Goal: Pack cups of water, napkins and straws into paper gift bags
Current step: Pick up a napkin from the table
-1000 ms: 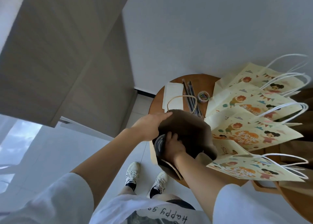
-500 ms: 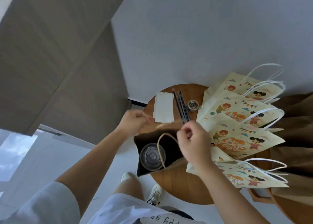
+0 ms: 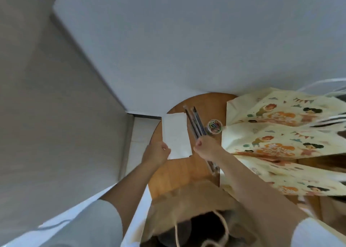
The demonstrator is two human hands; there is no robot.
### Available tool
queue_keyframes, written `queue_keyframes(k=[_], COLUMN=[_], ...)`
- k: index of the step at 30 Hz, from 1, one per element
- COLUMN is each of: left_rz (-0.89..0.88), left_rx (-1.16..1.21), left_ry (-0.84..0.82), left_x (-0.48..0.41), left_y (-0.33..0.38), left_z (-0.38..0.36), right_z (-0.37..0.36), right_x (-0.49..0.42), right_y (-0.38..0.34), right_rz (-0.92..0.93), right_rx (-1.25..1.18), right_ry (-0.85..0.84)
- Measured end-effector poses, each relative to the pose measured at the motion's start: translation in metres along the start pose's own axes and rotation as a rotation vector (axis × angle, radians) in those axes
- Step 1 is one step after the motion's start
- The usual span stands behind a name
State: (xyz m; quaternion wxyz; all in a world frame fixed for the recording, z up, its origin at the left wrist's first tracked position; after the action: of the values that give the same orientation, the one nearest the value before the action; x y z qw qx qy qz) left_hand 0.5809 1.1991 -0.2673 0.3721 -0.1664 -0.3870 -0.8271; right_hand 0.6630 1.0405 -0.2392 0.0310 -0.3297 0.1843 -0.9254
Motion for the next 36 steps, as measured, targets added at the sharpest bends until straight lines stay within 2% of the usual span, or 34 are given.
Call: queue_keyframes(k=[4,8,15,18,22,25,32,36], left_rz=[0.072,0.242,0.272,0.255,0.169,0.170,0.181,0.188], left_rx=[-0.033,0.138,-0.015,-0.050,-0.099,-0.095,-0.054,-0.021], left_ry=[-0.006,0.045,0.170,0.202,0.200,0.195,0.165,0.161], left_x=[-0.037,-0.059,-0.075,-0.073,-0.071,-0.070,-0.072,-0.072], left_y=[0.001,0.012,0.010,0.014,0.020,0.020,0.016,0.016], left_z=[-0.029,-0.047,-0.056,-0.057,-0.060,-0.063,-0.063,-0.060], right_z=[-0.031,-0.052,-0.068,-0.063,-0.055,-0.055,-0.065,-0.063], right_x=[-0.043,-0.060,-0.067,-0.068,-0.070,-0.075,-0.080,-0.078], right_y=[0.022,0.030,0.038,0.037,0.030,0.025,0.019,0.016], right_rz=[-0.091,-0.142,-0.142,-0.166,-0.163,-0.194,-0.257,-0.212], right_rx=[0.100,0.136,0.204,0.120,-0.128,-0.308,-0.396,-0.376], right_ry=[0.054,0.120,0.150,0.158,0.262,0.234,0.283,0.307])
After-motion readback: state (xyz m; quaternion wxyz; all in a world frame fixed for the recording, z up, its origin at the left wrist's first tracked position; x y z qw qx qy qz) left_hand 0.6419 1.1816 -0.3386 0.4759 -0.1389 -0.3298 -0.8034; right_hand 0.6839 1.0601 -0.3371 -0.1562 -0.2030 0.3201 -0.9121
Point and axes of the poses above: each hand's wrist, its own x-axis away from the middle knuckle, its own z-axis out of the back of the hand, y = z × x, the point moved 2 cm from there along -x, towards the middle knuckle, and after that the axes turned 13 degrees about y, right-handed, at the moved point
